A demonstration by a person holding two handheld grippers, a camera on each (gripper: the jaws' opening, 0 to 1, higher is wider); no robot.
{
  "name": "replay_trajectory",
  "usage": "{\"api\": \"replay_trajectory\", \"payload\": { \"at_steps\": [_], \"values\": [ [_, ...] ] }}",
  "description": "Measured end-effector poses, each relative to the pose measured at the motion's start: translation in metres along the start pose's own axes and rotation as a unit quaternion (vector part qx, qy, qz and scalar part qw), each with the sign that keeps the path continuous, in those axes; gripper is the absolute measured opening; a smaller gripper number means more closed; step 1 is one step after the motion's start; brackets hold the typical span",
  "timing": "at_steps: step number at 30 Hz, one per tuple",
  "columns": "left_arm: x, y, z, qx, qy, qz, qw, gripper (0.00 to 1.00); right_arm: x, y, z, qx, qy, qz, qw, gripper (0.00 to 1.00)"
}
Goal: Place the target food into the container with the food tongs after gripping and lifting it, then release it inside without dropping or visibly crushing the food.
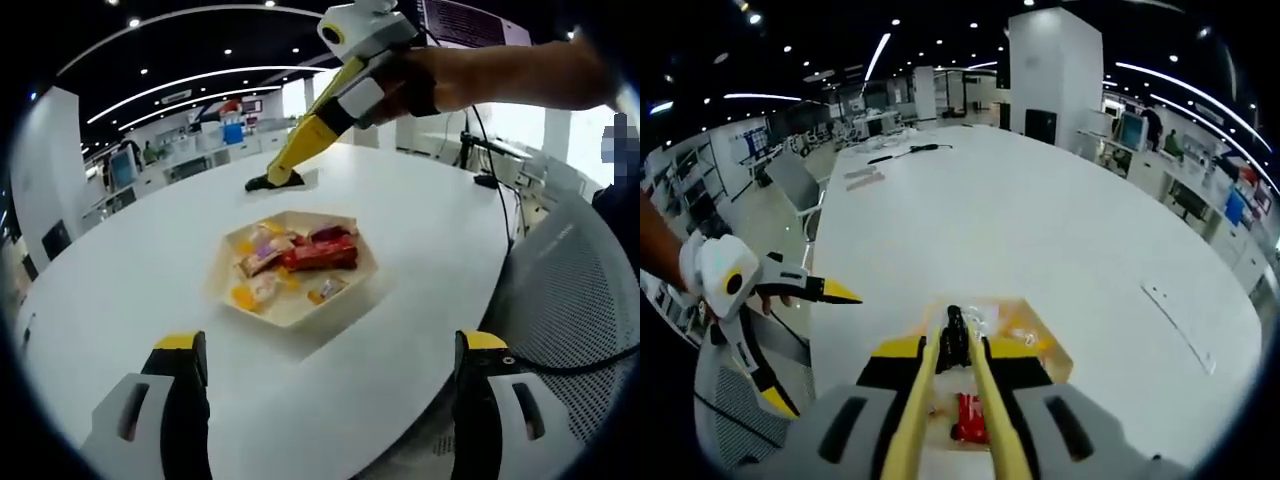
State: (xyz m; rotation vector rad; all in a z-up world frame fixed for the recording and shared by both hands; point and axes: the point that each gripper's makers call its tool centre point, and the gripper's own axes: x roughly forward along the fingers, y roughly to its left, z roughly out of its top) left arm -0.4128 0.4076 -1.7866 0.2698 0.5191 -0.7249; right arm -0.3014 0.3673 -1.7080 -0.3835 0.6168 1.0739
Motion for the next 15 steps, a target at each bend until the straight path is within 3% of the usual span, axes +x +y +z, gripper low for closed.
{"api": "replay_trajectory", "payload": {
  "at_steps": [15],
  "values": [
    [0.0003,-0.0002,-0.0022,0.002,0.005,-0.003,1.0,1.0,0.0026,0.0016,0.0078,-0.006,-0.01,-0.009,0.9999,0.25]
  ]
}}
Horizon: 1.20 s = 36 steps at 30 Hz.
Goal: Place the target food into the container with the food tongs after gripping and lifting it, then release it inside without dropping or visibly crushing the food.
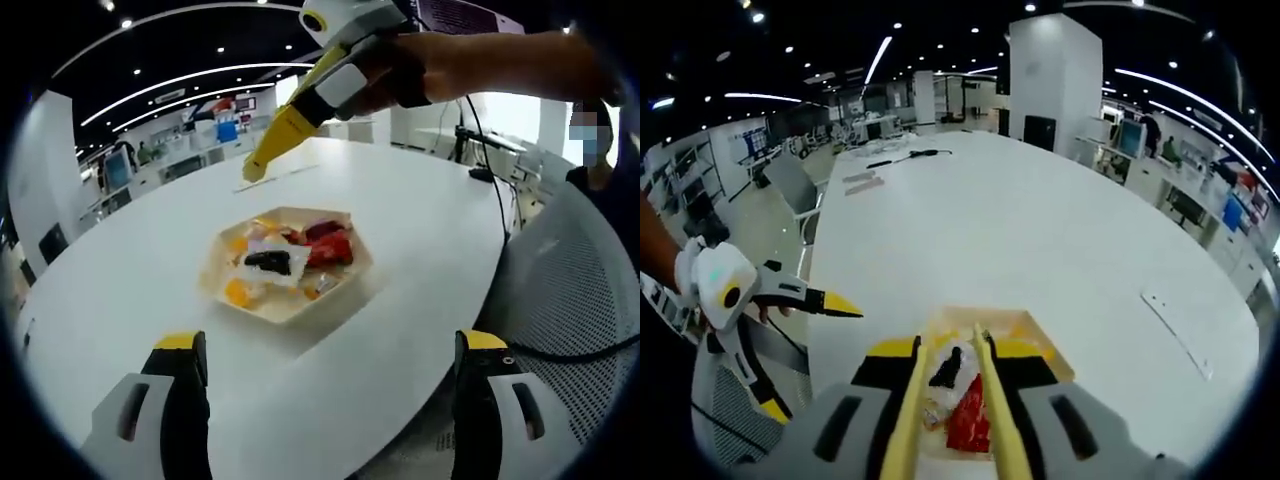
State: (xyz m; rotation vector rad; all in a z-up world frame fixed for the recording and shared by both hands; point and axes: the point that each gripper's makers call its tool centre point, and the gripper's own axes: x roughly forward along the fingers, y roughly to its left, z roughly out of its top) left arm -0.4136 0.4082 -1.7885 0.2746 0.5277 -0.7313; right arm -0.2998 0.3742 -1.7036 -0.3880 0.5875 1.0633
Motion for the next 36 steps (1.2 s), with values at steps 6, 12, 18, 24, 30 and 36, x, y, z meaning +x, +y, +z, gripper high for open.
{"api": "replay_trajectory", "payload": {
  "at_steps": [6,12,18,24,30,36],
  "values": [
    [0.0,-0.001,0.002,-0.001,-0.004,-0.003,1.0,1.0,-0.009,-0.001,0.004,0.001,-0.011,-0.001,0.9999,0.25],
    [0.0,-0.001,-0.001,-0.005,0.001,-0.004,1.0,1.0,-0.026,-0.001,0.016,-0.017,-0.061,0.012,0.9979,0.24],
    [-0.001,0.005,-0.003,-0.019,0.001,0.008,0.9998,1.0,-0.058,-0.011,0.015,-0.028,-0.082,0.011,0.9962,0.25],
    [-0.005,0.009,0.018,-0.018,-0.04,0.018,0.9989,1.0,-0.089,-0.008,0.006,-0.041,-0.1,0.031,0.9937,0.26],
    [-0.011,-0.02,0.032,-0.04,0.002,-0.043,0.9983,0.88,-0.133,0.006,-0.002,-0.054,-0.131,0.07,0.9875,0.25],
    [-0.016,-0.049,0.095,-0.003,-0.031,-0.075,0.9967,0.82,-0.148,0.034,-0.029,-0.074,-0.136,0.126,0.9798,0.26]
  ]
}}
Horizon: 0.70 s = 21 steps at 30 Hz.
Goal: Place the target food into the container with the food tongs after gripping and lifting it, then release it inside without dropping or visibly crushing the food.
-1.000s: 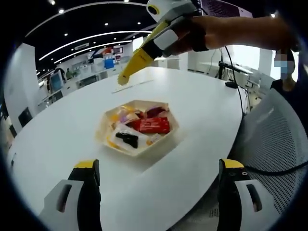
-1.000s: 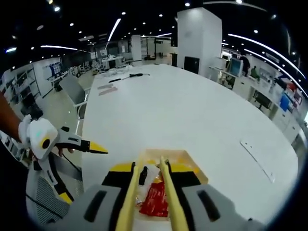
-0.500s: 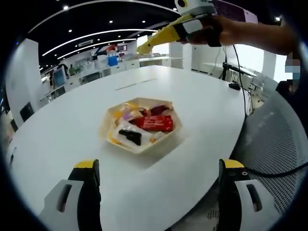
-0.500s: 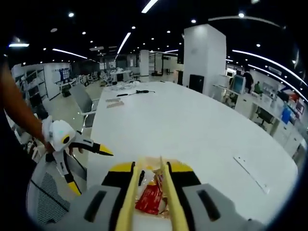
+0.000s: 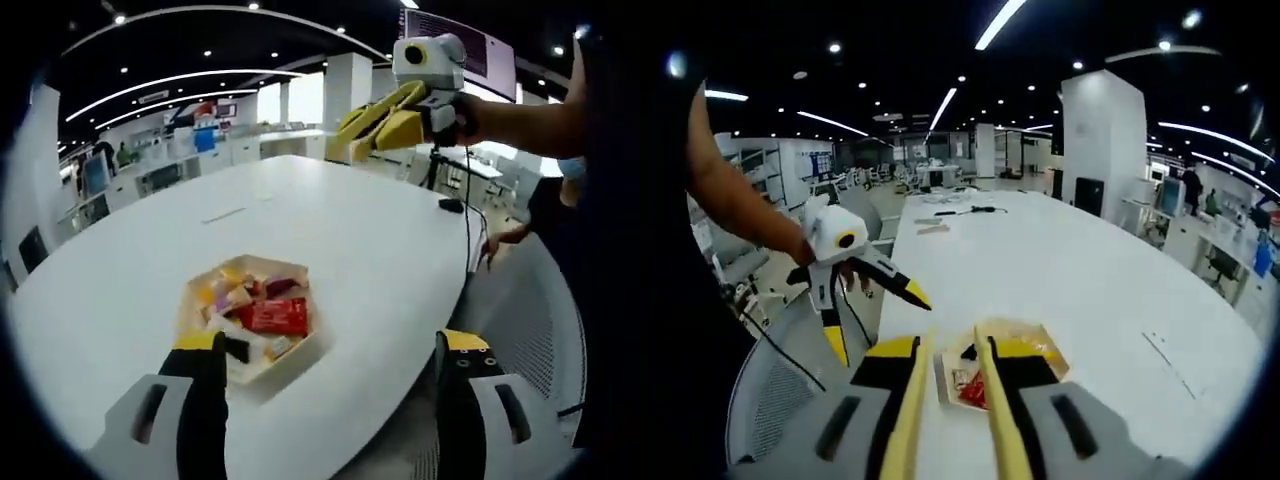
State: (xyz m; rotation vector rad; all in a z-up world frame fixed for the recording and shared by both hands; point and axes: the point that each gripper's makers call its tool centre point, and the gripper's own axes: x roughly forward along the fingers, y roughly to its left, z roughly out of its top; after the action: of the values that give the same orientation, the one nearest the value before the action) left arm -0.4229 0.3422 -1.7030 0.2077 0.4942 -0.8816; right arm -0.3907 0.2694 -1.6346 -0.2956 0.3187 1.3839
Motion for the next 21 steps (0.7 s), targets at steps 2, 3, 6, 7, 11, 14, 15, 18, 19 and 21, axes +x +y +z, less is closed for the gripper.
{"api": "replay_trajectory", "payload": {
  "at_steps": [2,3,6,7,11,14,15,18,19,21],
  "values": [
    [0.003,-0.007,0.021,0.017,-0.005,-0.016,0.9997,0.79,-0.001,0.009,-0.002,-0.002,-0.012,0.01,0.9999,0.26],
    [0.004,-0.008,0.029,0.027,-0.009,-0.022,0.9994,0.78,-0.001,0.016,-0.003,-0.001,-0.019,0.021,0.9996,0.26],
    [0.008,-0.017,0.051,0.052,-0.02,-0.045,0.9974,0.72,0.001,0.026,-0.007,-0.001,-0.026,0.036,0.999,0.26],
    [0.01,-0.021,0.06,0.063,-0.025,-0.056,0.9961,0.71,0.003,0.03,-0.006,0.0,-0.025,0.035,0.9991,0.26],
    [0.013,-0.031,0.075,0.077,-0.042,-0.117,0.9893,0.6,0.006,0.03,0.0,0.002,-0.039,0.023,0.999,0.26],
    [0.015,-0.031,0.068,0.105,-0.028,-0.173,0.9789,0.49,0.01,0.028,0.003,0.008,-0.043,0.001,0.9991,0.26],
    [0.015,-0.029,0.067,0.111,-0.029,-0.187,0.9757,0.47,0.014,0.028,0.005,0.015,-0.045,-0.007,0.9988,0.26],
    [0.003,-0.024,0.073,0.114,-0.038,-0.231,0.9656,0.41,0.024,0.035,0.007,0.029,-0.033,-0.015,0.9989,0.26],
    [-0.001,-0.023,0.073,0.123,-0.037,-0.242,0.9618,0.4,0.026,0.037,0.01,0.029,-0.031,-0.014,0.999,0.26],
    [-0.006,-0.019,0.07,0.138,-0.03,-0.259,0.9556,0.38,0.032,0.041,0.019,0.036,-0.039,-0.014,0.9985,0.26]
  ]
}}
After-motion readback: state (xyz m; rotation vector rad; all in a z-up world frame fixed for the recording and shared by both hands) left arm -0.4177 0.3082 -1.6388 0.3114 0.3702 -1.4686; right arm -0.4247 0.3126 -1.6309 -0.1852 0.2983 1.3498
